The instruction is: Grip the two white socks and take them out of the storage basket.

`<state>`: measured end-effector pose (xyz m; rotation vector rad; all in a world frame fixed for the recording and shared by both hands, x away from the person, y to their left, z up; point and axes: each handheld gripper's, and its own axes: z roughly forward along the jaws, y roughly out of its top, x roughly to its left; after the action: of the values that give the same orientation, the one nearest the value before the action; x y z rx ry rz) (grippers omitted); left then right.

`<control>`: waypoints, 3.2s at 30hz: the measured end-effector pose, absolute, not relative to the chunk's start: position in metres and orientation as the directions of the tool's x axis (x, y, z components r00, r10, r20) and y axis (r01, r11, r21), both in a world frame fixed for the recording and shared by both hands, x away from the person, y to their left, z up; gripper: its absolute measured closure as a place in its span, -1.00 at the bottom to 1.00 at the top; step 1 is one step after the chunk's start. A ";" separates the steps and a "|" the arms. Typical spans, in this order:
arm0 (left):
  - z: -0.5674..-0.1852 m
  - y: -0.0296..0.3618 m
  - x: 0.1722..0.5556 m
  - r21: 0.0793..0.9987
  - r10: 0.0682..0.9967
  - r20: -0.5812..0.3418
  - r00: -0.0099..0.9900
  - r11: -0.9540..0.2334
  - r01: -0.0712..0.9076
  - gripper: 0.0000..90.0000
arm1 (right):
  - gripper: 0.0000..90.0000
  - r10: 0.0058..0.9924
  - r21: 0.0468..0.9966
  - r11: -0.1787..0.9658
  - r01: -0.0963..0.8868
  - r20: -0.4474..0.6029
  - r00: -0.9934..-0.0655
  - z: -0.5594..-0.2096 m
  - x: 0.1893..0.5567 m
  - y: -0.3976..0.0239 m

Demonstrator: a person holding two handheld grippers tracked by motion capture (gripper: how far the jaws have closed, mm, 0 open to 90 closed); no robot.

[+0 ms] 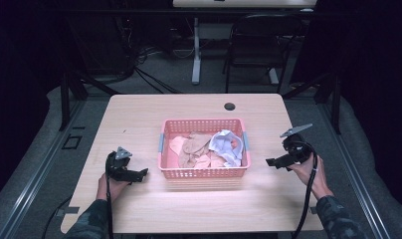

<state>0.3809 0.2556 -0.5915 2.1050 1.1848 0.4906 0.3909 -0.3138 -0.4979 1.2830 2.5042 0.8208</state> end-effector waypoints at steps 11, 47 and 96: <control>-0.591 0.256 0.381 0.705 0.855 0.001 0.519 -0.369 0.606 -1.00 | -0.97 0.776 0.584 0.485 0.650 0.055 -0.628 -0.466 0.402 -0.290; -0.592 0.256 0.381 0.708 0.852 0.000 0.523 -0.369 0.601 -1.00 | -0.17 0.726 0.550 0.545 0.632 0.066 -0.684 -0.465 0.461 -0.178; -0.592 0.256 0.381 0.711 0.852 -0.001 0.523 -0.368 0.600 -1.00 | 0.94 0.736 0.785 0.337 0.519 0.124 -0.665 -0.404 0.441 -0.191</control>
<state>0.3810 0.2561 -0.5920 2.1001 1.1757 0.4895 0.4411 -0.1915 -0.4036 1.1306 2.3501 1.2357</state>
